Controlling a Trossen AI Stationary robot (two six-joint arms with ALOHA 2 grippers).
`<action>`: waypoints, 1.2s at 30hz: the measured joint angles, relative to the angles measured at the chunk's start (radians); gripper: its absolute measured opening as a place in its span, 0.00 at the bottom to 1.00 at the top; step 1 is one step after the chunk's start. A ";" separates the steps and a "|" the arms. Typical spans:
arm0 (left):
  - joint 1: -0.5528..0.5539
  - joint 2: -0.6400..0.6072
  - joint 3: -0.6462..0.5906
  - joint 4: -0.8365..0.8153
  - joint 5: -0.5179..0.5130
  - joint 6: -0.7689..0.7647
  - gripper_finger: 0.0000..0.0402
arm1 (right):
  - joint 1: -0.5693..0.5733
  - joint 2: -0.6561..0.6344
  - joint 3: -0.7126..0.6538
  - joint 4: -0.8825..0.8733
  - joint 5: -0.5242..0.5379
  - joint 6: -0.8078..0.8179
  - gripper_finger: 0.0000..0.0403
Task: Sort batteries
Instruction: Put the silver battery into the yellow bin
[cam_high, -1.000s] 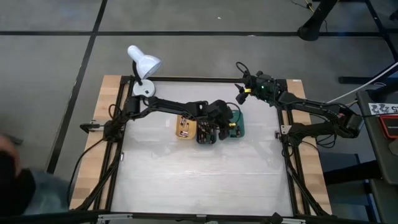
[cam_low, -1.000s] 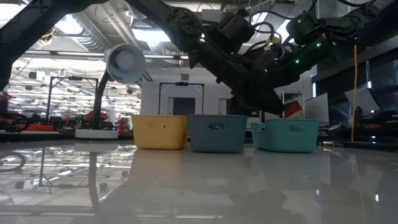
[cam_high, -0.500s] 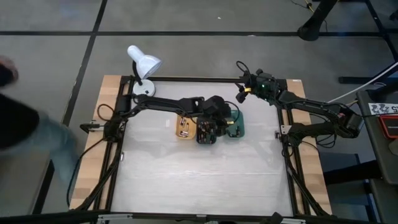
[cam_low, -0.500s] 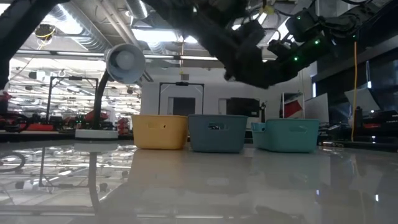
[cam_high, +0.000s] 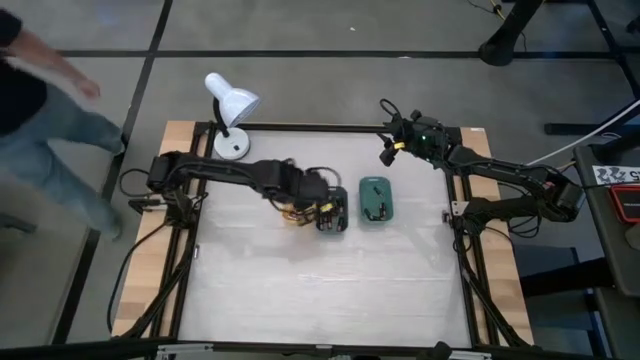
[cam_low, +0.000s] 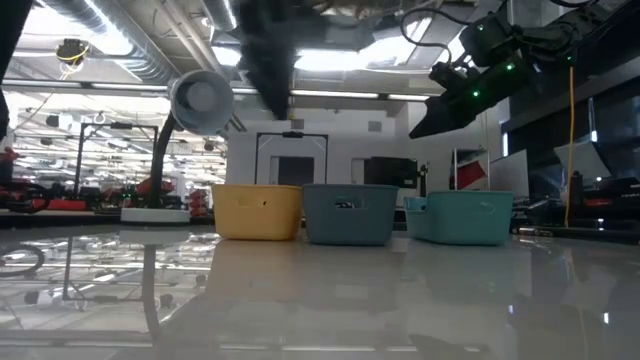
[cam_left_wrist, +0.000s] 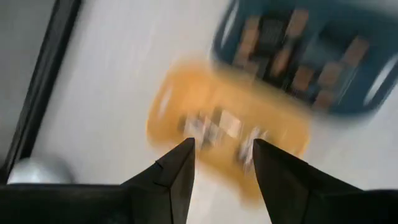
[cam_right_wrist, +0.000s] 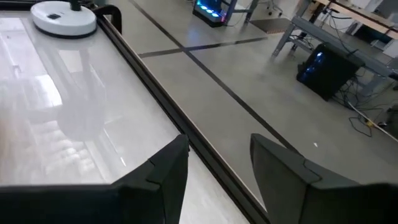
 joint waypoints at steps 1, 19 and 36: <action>-0.013 -0.005 -0.012 -0.057 0.000 -0.045 0.38 | 0.000 0.000 0.000 0.004 -0.010 0.002 0.43; -0.215 -0.027 -0.514 -0.270 0.408 -0.424 0.38 | 0.000 0.000 0.000 0.016 -0.119 0.089 0.43; -0.338 -0.027 -0.840 -0.107 0.795 -0.101 0.38 | 0.000 0.000 0.000 0.018 -0.119 0.090 0.43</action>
